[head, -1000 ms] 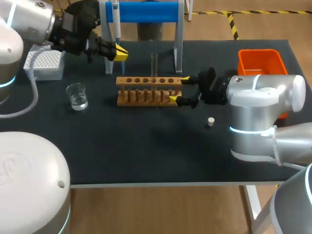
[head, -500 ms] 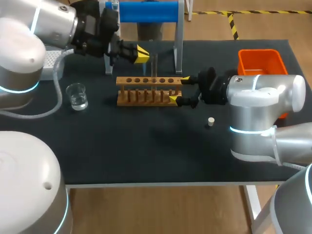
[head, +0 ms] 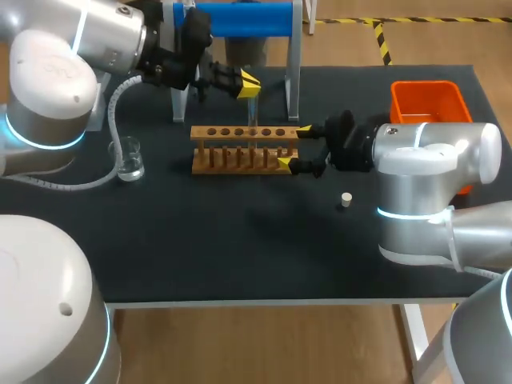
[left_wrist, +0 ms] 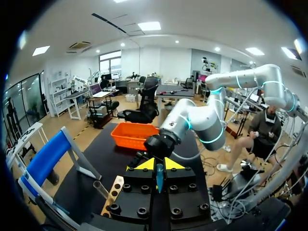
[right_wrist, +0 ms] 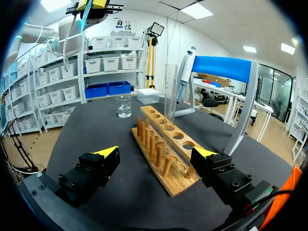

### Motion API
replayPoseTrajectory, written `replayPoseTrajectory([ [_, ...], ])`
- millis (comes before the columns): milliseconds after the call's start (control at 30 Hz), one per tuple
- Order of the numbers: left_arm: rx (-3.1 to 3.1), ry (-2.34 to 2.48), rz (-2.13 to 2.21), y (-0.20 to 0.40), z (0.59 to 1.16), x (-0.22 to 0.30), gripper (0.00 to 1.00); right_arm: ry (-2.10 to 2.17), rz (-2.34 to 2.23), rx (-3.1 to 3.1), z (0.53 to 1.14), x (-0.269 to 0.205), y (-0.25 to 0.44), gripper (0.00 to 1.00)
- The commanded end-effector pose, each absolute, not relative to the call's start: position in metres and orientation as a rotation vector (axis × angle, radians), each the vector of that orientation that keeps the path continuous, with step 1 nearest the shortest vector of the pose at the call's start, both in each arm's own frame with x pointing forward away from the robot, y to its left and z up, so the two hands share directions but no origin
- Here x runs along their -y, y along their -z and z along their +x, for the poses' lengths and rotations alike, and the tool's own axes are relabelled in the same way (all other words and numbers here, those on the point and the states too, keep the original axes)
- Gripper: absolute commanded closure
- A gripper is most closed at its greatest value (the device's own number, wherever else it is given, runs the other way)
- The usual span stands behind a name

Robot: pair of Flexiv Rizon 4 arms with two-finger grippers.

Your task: Invert the test tube, pick up the pipette, mount the tip to pipette, aspirate from beaker and dispense into the tube, eject the tip, return the pipette, and cap with the stopper.

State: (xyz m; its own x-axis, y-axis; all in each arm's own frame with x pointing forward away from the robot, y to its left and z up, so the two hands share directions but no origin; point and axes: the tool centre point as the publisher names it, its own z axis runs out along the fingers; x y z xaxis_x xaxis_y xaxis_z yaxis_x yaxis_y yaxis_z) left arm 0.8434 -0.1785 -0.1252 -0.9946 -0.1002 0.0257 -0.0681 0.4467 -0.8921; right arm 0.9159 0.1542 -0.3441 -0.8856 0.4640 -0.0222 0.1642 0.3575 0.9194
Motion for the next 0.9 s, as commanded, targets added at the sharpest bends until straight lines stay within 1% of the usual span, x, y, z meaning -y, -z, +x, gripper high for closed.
replayPoseTrajectory([
  [33, -2.649, 1.624, -0.155, 0.124, 0.843, 0.178, 1.00, -1.541, 0.559, -2.341, 0.915, -0.154, 0.345, 0.00],
  [500, -2.649, 1.624, -0.155, 0.124, 0.843, 0.178, 1.00, -1.539, 0.566, -2.328, 0.921, -0.150, 0.339, 0.00],
  [633, -2.649, 1.624, -0.155, 0.124, 0.843, 0.178, 1.00, -1.587, 0.599, -2.290, 0.922, -0.133, 0.327, 0.00],
  [900, -2.649, 1.624, -0.155, 0.124, 0.843, 0.178, 1.00, -1.702, 0.535, -2.251, 0.895, -0.093, 0.308, 0.00],
])
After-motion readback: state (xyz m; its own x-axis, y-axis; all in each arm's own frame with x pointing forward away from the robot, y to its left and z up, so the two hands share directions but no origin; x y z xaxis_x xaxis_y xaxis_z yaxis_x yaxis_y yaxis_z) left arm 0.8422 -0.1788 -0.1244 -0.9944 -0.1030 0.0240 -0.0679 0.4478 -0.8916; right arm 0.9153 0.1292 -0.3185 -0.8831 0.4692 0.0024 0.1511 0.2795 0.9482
